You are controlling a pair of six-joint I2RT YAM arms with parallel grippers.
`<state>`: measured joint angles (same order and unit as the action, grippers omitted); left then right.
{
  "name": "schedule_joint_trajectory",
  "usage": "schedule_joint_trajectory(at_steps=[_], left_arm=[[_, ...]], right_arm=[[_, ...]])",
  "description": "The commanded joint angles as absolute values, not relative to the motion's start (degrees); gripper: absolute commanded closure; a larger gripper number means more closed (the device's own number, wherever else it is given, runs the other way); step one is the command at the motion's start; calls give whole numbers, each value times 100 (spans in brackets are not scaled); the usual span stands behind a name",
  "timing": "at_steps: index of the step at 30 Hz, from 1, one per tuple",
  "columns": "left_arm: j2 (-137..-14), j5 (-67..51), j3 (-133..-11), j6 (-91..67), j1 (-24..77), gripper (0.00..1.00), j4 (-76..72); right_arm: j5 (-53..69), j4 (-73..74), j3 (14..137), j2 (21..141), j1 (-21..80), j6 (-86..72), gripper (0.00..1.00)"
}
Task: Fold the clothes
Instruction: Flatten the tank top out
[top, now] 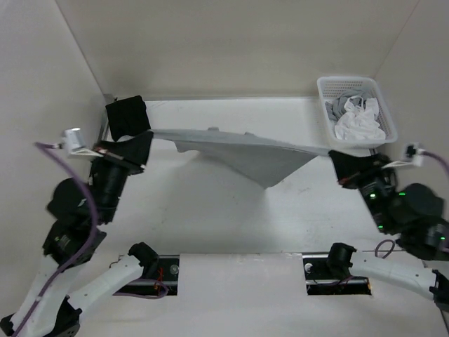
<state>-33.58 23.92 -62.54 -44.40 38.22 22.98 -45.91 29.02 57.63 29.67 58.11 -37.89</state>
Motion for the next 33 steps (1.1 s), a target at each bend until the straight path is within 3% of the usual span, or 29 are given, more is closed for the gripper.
schedule_joint_trajectory(at_steps=[1,6,12,17,21,24,28,33], left_arm=[[-3375,2602,-7248,-3684,3836,100,1768],[-3752,2575,-8497,-3235,3626,100,1389],[-4490,2540,-8772,-3085,3379,100,1205],[-5605,2690,-8359,-3084,2644,100,888],[-6747,1568,-8428,-3891,1545,100,844],[-7740,907,-9190,-4297,972,100,852],[-8875,502,-10763,-4385,620,100,1300],[-9325,-52,-11881,-4605,216,100,1380]], right_arm=[[-5720,2594,7168,3110,6470,-2297,100],[-6319,1585,8927,3909,7912,-409,100],[-6083,256,9290,4798,7950,1063,100],[-4855,815,9193,5562,6257,214,100],[-2371,1582,9342,6501,3729,-1490,100],[-883,1608,10069,7660,2284,-2248,100],[-273,2274,12071,9260,1692,-2575,100],[-219,3180,14559,10370,1622,-2593,100]])
